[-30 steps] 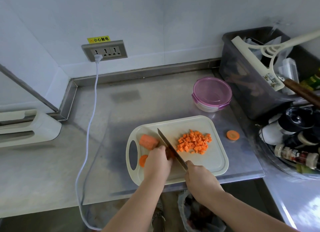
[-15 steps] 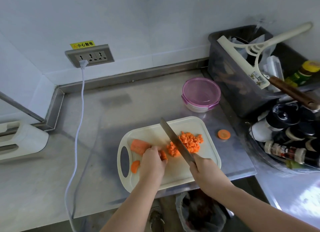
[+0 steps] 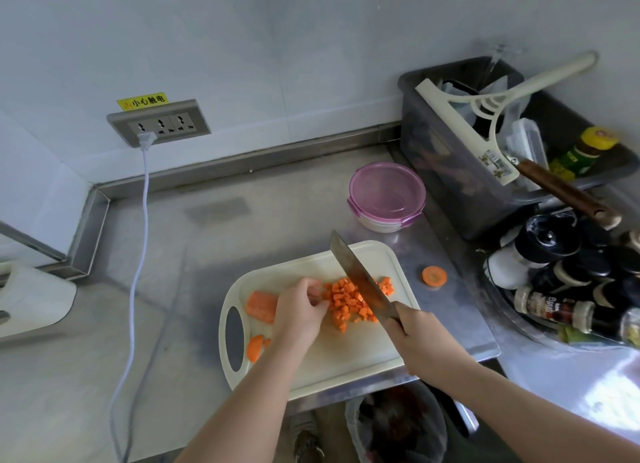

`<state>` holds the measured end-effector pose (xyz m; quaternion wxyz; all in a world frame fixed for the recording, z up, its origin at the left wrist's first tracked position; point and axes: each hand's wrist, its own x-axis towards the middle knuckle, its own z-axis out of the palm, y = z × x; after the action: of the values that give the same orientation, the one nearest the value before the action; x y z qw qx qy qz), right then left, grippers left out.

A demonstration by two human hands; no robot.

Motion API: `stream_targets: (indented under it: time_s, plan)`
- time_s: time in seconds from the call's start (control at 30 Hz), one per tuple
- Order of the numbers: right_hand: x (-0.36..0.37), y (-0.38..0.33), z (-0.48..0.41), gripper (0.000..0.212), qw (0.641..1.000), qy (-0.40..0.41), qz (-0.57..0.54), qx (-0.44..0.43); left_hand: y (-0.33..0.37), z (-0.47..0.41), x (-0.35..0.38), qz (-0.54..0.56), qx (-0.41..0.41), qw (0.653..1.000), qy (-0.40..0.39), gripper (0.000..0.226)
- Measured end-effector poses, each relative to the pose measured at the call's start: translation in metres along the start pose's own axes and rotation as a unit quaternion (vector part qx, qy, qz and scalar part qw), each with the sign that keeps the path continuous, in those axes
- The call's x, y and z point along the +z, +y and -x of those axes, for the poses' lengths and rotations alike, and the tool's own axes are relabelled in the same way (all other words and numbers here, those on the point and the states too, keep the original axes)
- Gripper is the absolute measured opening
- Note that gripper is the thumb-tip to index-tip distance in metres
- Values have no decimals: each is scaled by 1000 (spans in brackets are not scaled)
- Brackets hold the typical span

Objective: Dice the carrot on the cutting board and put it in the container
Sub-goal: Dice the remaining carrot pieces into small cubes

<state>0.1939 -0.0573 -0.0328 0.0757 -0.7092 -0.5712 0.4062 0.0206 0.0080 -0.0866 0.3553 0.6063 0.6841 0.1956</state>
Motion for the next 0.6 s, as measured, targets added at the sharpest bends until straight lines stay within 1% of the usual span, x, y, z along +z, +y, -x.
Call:
stream_targets:
  time_s: [0.07, 0.13, 0.17, 0.23, 0.3, 0.33, 0.4, 0.5, 0.6]
  plan:
    - [-1, -2, 0, 24, 1000, -7, -16, 1, 6, 7, -2, -5, 42, 999, 26, 27]
    - [-3, -4, 1, 25, 999, -15, -48, 1, 17, 18, 0, -41, 112, 992, 35, 31]
    - [-4, -5, 2, 26, 998, -18, -67, 4, 21, 24, 5, -66, 143, 987, 30, 39]
    - [-7, -7, 4, 28, 995, -23, -97, 15, 26, 36, 16, -126, 174, 977, 5, 60]
    - [-8, -8, 4, 23, 994, -23, -107, 20, 26, 47, 24, -204, 203, 958, -22, 77]
    - [-9, -9, 5, 22, 994, -21, -107, 21, 22, 49, 28, -241, 209, 947, -26, 83]
    - [-10, -9, 5, 22, 995, -15, -102, 21, 17, 50, 32, -267, 190, 944, -26, 86]
    - [-12, -9, 9, 22, 996, -20, -90, 14, 21, 48, 26, -238, 172, 954, -56, 78]
    - [-12, -8, 11, 22, 995, -31, -92, 11, 25, 41, 20, -265, 192, 944, -49, 74]
